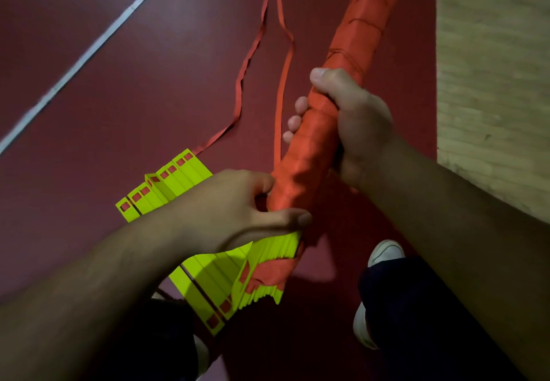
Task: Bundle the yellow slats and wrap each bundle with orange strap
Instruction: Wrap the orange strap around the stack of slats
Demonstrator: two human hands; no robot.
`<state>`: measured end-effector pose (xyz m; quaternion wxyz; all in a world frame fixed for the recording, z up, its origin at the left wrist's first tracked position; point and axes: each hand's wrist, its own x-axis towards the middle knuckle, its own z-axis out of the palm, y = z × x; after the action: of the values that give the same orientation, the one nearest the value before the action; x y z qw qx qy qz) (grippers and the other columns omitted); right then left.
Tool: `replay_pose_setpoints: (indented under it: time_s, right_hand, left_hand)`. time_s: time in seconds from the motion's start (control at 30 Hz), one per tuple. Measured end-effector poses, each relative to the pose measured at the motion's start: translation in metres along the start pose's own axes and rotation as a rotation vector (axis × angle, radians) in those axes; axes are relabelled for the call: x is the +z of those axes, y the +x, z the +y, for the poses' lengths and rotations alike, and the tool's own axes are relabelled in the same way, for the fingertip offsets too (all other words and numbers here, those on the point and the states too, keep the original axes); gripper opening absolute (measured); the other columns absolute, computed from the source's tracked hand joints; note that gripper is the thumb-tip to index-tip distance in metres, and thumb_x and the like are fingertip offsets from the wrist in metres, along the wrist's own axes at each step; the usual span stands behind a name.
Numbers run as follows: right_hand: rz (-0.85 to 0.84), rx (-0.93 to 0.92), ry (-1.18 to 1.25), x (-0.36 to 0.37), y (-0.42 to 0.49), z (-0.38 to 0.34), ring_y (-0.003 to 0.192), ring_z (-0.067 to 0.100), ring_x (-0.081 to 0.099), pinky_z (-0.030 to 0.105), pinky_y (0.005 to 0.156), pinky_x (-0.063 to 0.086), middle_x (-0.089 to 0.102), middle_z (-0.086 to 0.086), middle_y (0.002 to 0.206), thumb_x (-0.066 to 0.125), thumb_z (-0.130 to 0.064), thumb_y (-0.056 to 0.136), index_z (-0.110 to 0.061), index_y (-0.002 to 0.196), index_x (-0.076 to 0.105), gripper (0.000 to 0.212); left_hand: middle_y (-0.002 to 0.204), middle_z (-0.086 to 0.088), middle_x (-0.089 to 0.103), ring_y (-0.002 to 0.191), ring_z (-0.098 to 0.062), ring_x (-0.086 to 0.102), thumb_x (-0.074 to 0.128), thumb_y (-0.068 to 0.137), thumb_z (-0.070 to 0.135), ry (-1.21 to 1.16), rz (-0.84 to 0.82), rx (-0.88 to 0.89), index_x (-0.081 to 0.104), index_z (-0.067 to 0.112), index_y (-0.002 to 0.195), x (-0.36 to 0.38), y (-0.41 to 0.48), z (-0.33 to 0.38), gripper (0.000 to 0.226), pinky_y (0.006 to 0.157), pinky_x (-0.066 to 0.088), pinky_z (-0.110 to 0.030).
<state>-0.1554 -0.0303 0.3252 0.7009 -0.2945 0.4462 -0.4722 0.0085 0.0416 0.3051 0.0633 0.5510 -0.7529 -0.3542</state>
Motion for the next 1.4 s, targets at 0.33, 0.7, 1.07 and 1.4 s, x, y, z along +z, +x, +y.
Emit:
replay_pose_setpoints:
  time_s: [0.33, 0.7, 1.07, 1.4]
  right_hand:
    - [0.069, -0.114, -0.076, 0.009, -0.001, 0.000, 0.061, 0.028, 0.060, 0.048, 0.067, 0.057, 0.061, 0.015, 0.076, 0.071, -0.023, 0.087, -0.010, 0.094, 0.057, 0.020]
    - [-0.110, 0.121, 0.003, 0.004, -0.004, 0.000, 0.056, 0.020, 0.063, 0.033, 0.057, 0.055, 0.063, 0.007, 0.070, 0.062, -0.032, 0.092, -0.009, 0.097, 0.058, 0.023]
    - [0.143, -0.033, 0.001, 0.001, 0.004, -0.002, 0.059, 0.027, 0.068, 0.043, 0.057, 0.056, 0.065, 0.012, 0.074, 0.071, -0.022, 0.088, -0.010, 0.087, 0.061, 0.016]
    - [-0.099, -0.014, 0.129, -0.001, -0.002, -0.007, 0.074, 0.028, 0.067, 0.043, 0.075, 0.057, 0.067, 0.014, 0.085, 0.058, -0.040, 0.092, -0.008, 0.099, 0.063, 0.034]
  left_hand:
    - [0.071, 0.010, 0.063, 0.064, -0.005, 0.057, 0.049, 0.067, 0.080, -0.070, 0.030, 0.101, 0.052, 0.039, 0.083, 0.007, 0.003, 0.006, 0.044, 0.056, 0.040, -0.020]
    - [0.061, 0.007, 0.051, 0.056, -0.005, 0.046, 0.052, 0.076, 0.070, -0.273, -0.202, 0.174, 0.055, 0.022, 0.079, 0.005, 0.005, 0.003, 0.048, 0.055, 0.041, -0.024]
    - [0.062, 0.016, 0.064, 0.056, 0.002, 0.058, 0.042, 0.068, 0.085, -0.266, -0.031, -0.023, 0.062, 0.035, 0.080, 0.005, 0.007, 0.006, 0.055, 0.055, 0.043, -0.019]
    - [0.067, -0.014, 0.056, 0.062, -0.016, 0.050, 0.064, 0.079, 0.066, -0.518, -0.069, 0.149, 0.058, 0.011, 0.079, 0.005, 0.006, -0.003, 0.055, 0.057, 0.042, -0.044]
